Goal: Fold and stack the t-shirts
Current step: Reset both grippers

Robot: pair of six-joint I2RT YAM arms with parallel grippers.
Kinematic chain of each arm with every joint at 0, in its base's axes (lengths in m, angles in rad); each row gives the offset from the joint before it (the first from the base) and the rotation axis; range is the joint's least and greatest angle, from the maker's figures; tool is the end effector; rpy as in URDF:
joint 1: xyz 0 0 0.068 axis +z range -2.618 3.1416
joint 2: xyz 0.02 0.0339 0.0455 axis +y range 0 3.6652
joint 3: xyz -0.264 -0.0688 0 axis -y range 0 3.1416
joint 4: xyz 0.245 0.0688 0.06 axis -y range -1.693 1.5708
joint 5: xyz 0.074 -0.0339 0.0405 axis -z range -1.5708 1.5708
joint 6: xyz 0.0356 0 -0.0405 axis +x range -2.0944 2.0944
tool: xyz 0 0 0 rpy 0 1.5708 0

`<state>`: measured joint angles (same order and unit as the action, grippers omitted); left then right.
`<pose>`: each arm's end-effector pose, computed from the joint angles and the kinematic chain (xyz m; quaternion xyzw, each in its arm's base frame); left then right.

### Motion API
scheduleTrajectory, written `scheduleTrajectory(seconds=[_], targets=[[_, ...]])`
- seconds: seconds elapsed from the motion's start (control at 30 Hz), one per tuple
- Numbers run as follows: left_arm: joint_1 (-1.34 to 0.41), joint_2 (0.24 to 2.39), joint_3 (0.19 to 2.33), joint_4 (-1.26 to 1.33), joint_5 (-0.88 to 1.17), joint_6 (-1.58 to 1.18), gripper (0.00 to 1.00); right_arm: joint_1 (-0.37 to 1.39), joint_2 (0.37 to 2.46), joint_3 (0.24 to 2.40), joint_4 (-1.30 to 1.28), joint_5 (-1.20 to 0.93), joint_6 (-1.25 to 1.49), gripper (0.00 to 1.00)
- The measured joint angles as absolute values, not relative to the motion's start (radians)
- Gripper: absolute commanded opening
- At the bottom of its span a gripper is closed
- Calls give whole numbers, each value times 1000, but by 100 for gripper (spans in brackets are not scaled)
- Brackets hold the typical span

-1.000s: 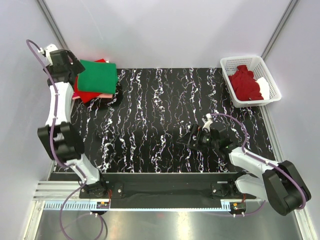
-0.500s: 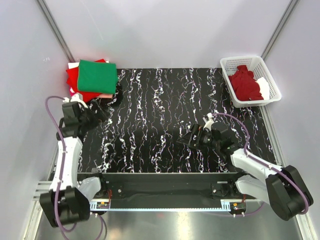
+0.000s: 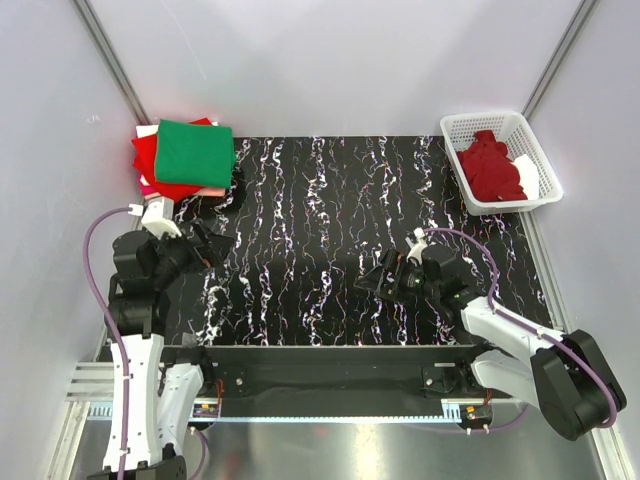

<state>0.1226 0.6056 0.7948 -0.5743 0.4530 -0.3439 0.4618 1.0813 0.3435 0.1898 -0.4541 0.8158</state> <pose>0.1315 0.0005 0.3290 -0.0647 0.8153 -0.2452 0.5206 0.1792 0.1067 0.1709 0.0412 0.8558 0.4419 0.2658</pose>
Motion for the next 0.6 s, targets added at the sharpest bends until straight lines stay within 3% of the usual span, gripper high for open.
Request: scheduleTrajectory(seconds=[0.6], targets=[[115, 599, 775, -573, 479, -342, 99, 462, 1066, 344, 154, -428, 816, 100]])
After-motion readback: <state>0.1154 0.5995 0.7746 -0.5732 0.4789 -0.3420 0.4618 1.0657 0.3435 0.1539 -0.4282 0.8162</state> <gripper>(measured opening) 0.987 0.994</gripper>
